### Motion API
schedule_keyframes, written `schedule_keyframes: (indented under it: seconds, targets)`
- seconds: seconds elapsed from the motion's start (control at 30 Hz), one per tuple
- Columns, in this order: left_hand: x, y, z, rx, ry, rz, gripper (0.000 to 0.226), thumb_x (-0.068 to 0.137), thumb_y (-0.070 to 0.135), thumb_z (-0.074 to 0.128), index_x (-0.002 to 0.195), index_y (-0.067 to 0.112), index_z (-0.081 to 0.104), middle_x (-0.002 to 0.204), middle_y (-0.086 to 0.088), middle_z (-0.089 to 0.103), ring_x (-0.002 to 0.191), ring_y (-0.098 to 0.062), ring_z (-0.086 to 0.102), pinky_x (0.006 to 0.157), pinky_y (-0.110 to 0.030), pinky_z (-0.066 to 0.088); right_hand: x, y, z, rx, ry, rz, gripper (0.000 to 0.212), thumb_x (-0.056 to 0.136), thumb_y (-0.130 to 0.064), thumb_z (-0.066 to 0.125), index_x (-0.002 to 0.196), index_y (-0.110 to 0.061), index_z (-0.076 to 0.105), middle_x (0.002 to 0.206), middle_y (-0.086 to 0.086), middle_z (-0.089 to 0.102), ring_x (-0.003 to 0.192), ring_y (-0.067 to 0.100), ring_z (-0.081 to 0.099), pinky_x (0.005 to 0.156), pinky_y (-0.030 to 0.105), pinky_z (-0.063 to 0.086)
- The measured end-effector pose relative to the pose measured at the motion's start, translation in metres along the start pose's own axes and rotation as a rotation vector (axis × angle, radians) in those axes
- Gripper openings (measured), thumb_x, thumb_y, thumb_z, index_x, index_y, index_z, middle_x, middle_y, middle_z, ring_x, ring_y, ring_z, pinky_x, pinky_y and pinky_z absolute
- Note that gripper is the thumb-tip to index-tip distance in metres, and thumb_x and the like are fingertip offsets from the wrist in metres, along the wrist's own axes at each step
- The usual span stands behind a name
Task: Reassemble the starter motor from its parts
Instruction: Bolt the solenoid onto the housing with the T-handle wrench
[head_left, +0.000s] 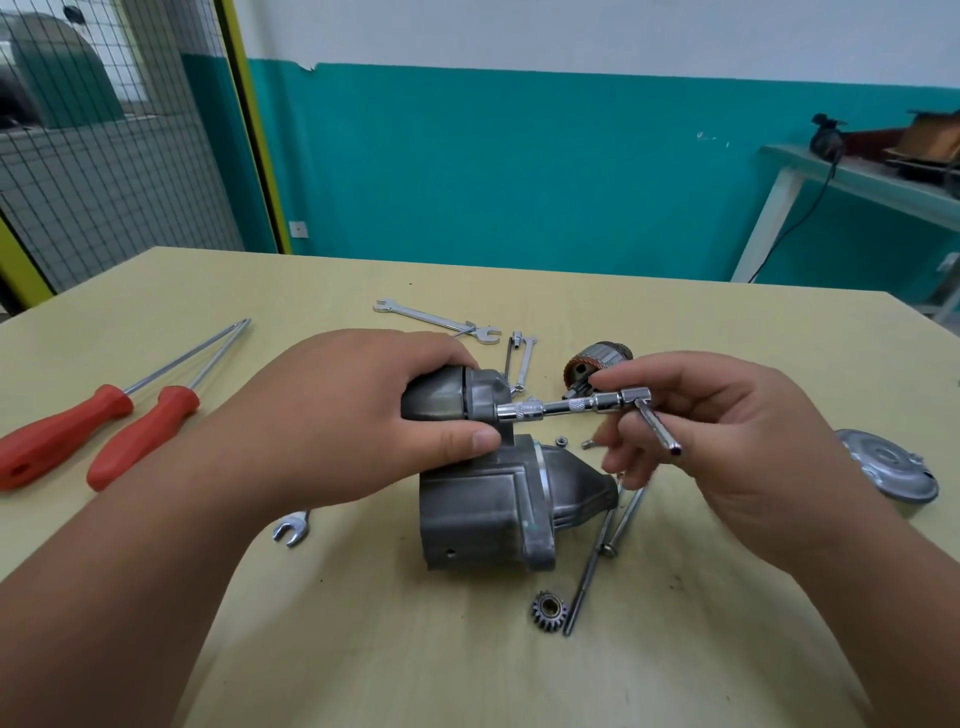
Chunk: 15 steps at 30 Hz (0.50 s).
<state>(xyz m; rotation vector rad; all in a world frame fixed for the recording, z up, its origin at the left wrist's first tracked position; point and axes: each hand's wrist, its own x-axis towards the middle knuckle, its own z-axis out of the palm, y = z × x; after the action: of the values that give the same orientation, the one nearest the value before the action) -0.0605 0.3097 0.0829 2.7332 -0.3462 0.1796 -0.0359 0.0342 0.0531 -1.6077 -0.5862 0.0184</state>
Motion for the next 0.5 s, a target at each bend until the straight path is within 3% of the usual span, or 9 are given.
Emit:
schedule_keyframes:
  seconds: [0.1, 0.17, 0.3, 0.43, 0.5]
  targets:
    - [-0.001, 0.001, -0.002, -0.022, -0.041, -0.003, 0.072, 0.059, 0.096, 0.038, 0.119, 0.06, 0.054, 0.104, 0.033, 0.067, 0.098, 0.004, 0.059, 0.08, -0.036, 0.055, -0.002, -0.001, -0.002, -0.16, 0.011, -0.052, 0.022, 0.081, -0.039, 0.074, 0.102, -0.04, 0.082, 0.07, -0.004, 0.07, 0.06, 0.007, 0.062, 0.059, 0.019, 0.052]
    - [-0.001, 0.002, -0.003, -0.024, -0.054, 0.004, 0.071, 0.059, 0.097, 0.039, 0.119, 0.061, 0.053, 0.106, 0.035, 0.065, 0.098, 0.005, 0.059, 0.08, -0.035, 0.055, -0.001, -0.003, -0.002, -0.244, 0.029, -0.09, 0.028, 0.082, -0.049, 0.068, 0.105, -0.04, 0.081, 0.078, -0.014, 0.066, 0.07, 0.004, 0.061, 0.065, 0.012, 0.049]
    - [-0.001, 0.002, -0.004, -0.02, -0.066, 0.007, 0.069, 0.06, 0.097, 0.04, 0.117, 0.06, 0.056, 0.104, 0.033, 0.067, 0.094, 0.004, 0.06, 0.079, -0.035, 0.055, -0.001, -0.006, 0.002, -0.287, 0.046, -0.108, 0.03, 0.082, -0.055, 0.064, 0.105, -0.042, 0.079, 0.088, -0.01, 0.068, 0.08, 0.006, 0.064, 0.071, 0.01, 0.048]
    - [-0.002, 0.002, -0.003, -0.019, -0.061, 0.013, 0.069, 0.06, 0.097, 0.041, 0.117, 0.06, 0.055, 0.104, 0.034, 0.066, 0.095, 0.005, 0.059, 0.077, -0.034, 0.054, -0.003, -0.002, 0.011, -0.118, 0.114, -0.059, 0.032, 0.081, -0.046, 0.073, 0.113, -0.047, 0.073, 0.064, 0.0, 0.062, 0.059, 0.01, 0.066, 0.053, 0.018, 0.05]
    - [-0.002, 0.001, -0.003, -0.026, -0.059, 0.015, 0.069, 0.06, 0.097, 0.041, 0.117, 0.06, 0.055, 0.104, 0.036, 0.065, 0.095, 0.007, 0.058, 0.077, -0.033, 0.054, -0.003, 0.0, 0.015, -0.011, 0.154, -0.054, 0.03, 0.08, -0.042, 0.08, 0.107, -0.046, 0.068, 0.059, 0.003, 0.059, 0.051, 0.014, 0.062, 0.048, 0.022, 0.048]
